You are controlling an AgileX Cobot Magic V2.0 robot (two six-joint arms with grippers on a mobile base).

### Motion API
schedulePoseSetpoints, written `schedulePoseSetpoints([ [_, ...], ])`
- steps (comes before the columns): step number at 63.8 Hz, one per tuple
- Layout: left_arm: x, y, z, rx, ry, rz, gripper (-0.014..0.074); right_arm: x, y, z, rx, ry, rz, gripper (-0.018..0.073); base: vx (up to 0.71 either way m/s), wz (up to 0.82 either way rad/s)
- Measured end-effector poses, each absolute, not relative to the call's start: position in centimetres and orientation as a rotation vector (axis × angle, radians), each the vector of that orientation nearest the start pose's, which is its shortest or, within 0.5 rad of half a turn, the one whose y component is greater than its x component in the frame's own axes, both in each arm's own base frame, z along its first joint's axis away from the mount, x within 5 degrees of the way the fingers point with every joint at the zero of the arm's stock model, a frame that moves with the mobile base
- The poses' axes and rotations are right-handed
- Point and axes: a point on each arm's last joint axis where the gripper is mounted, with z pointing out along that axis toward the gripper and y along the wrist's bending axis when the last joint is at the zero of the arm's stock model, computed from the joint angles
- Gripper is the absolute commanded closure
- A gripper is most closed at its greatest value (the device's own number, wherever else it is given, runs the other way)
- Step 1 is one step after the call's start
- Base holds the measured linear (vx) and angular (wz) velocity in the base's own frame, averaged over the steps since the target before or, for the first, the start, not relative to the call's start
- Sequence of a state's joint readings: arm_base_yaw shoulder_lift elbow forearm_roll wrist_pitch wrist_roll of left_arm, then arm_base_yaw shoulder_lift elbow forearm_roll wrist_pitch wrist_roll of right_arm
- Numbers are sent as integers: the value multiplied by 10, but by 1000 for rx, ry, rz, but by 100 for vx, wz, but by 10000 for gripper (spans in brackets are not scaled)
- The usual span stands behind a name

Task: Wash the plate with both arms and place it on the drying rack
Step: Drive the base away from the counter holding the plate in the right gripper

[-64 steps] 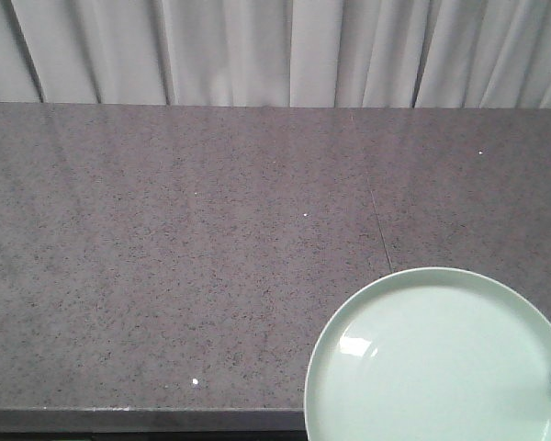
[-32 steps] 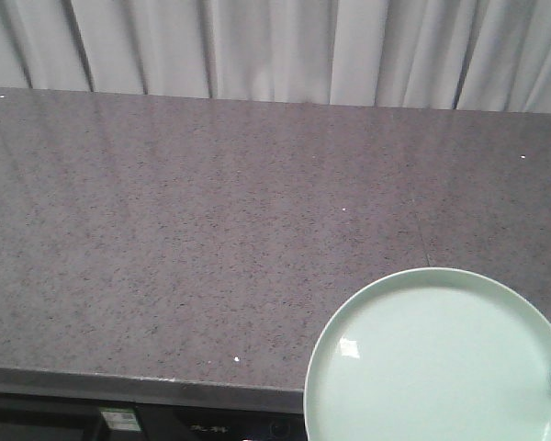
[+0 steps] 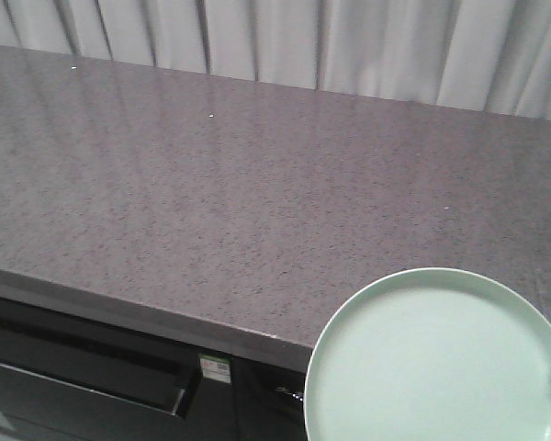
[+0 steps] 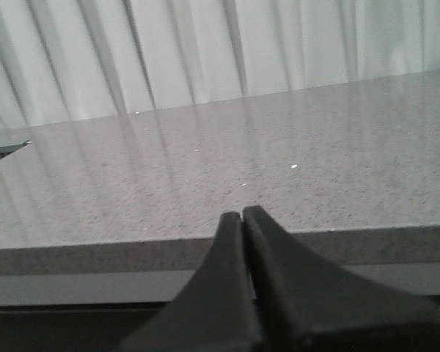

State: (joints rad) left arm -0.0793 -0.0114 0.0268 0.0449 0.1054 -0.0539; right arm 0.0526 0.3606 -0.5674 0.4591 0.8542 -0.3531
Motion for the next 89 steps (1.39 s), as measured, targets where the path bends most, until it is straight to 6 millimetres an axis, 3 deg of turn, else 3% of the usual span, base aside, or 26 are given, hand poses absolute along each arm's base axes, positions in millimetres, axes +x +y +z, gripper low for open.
schedulePoseSetpoints([
  [89, 57, -4, 195, 53, 1604, -65, 603, 56, 33, 311, -302, 2042, 361, 564, -10, 51],
])
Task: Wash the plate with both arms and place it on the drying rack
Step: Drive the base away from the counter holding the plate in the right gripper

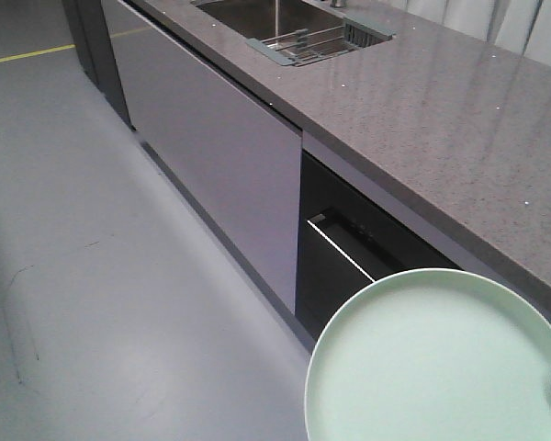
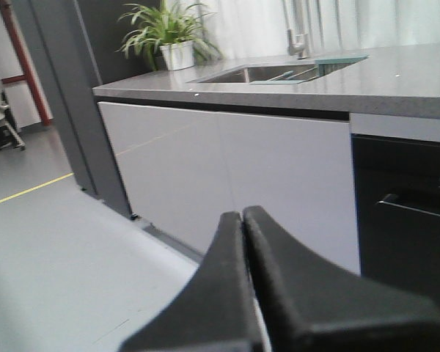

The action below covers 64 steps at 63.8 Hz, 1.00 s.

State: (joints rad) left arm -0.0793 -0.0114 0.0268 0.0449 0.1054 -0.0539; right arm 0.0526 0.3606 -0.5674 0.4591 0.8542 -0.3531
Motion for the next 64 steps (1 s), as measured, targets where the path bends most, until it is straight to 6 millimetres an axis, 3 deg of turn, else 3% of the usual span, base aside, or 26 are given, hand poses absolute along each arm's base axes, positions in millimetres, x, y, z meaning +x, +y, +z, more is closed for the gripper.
schedulePoseSetpoints([
  [64, 57, -4, 195, 53, 1604, -65, 603, 56, 34, 310, -308, 2054, 365, 564, -1, 35],
])
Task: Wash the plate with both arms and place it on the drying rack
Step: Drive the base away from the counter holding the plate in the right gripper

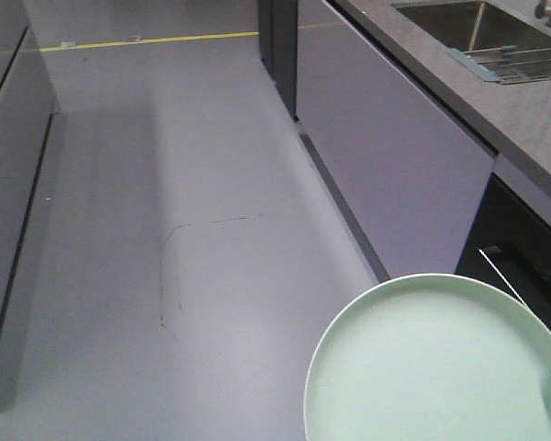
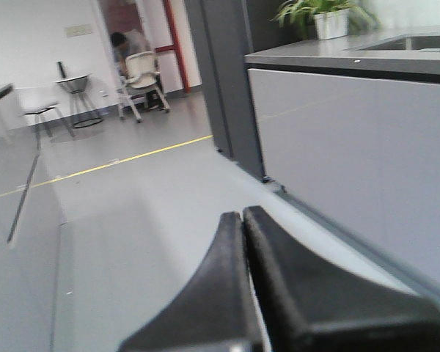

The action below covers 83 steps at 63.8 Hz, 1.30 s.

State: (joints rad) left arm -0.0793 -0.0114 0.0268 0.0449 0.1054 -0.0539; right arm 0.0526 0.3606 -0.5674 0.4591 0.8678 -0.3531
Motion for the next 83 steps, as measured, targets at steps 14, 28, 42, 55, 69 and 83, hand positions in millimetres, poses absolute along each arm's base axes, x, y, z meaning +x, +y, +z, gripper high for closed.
schedulePoseSetpoints([
  [14, 57, -4, 195, 53, 1604, -65, 603, 56, 34, 310, -308, 2054, 365, 564, 6, 41],
  [28, 57, -4, 195, 53, 1604, -65, 603, 56, 34, 310, -308, 2054, 365, 564, 9, 36],
  [42, 57, -4, 195, 53, 1604, -65, 603, 56, 34, 310, -308, 2054, 365, 564, 11, 29],
  [55, 57, -4, 195, 53, 1604, -65, 603, 56, 34, 310, -308, 2054, 365, 564, 12, 22],
  [69, 57, -4, 195, 53, 1604, -65, 603, 56, 34, 310, -308, 2054, 365, 564, 14, 16],
  [83, 57, -4, 195, 53, 1604, -65, 603, 56, 34, 310, -308, 2054, 365, 564, 17, 8],
])
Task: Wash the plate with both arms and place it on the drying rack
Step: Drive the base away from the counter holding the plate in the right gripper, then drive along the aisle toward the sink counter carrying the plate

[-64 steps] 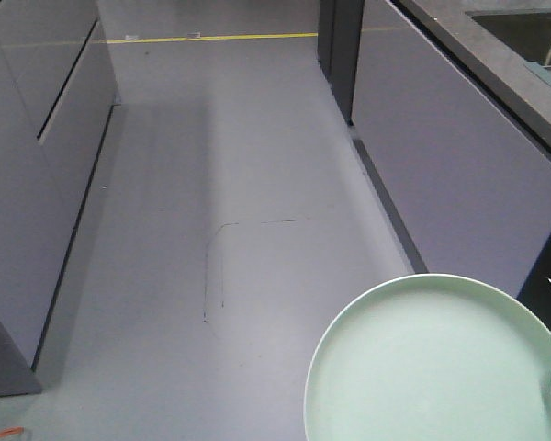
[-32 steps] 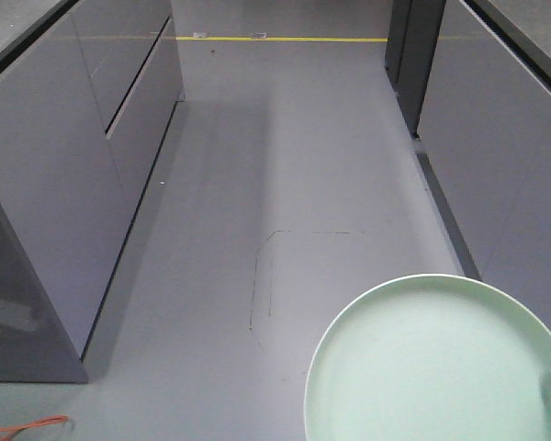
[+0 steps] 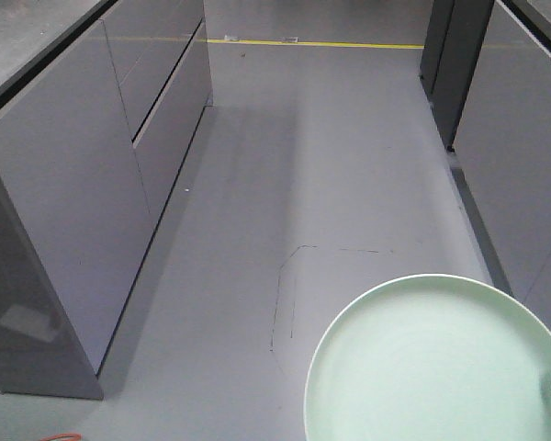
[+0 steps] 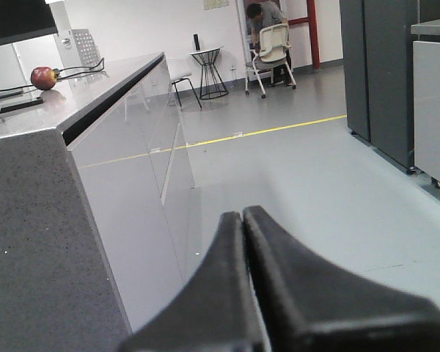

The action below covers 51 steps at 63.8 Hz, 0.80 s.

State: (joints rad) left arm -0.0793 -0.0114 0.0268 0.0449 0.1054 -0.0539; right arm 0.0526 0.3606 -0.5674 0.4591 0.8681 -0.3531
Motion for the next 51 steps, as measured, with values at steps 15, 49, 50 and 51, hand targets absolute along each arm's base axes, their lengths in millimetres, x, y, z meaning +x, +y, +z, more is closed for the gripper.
schedulePoseSetpoints([
  [15, 57, -4, 195, 53, 1604, -65, 603, 56, 34, 310, -309, 2055, 365, 564, 21, 2],
  [49, 57, -4, 195, 53, 1604, -65, 603, 56, 34, 310, -309, 2055, 365, 564, 25, -2],
  [50, 57, -4, 195, 53, 1604, -65, 603, 56, 34, 310, -309, 2055, 365, 564, 27, -2],
  [51, 57, -4, 195, 53, 1604, -65, 603, 56, 34, 310, -309, 2055, 365, 564, 27, -2],
])
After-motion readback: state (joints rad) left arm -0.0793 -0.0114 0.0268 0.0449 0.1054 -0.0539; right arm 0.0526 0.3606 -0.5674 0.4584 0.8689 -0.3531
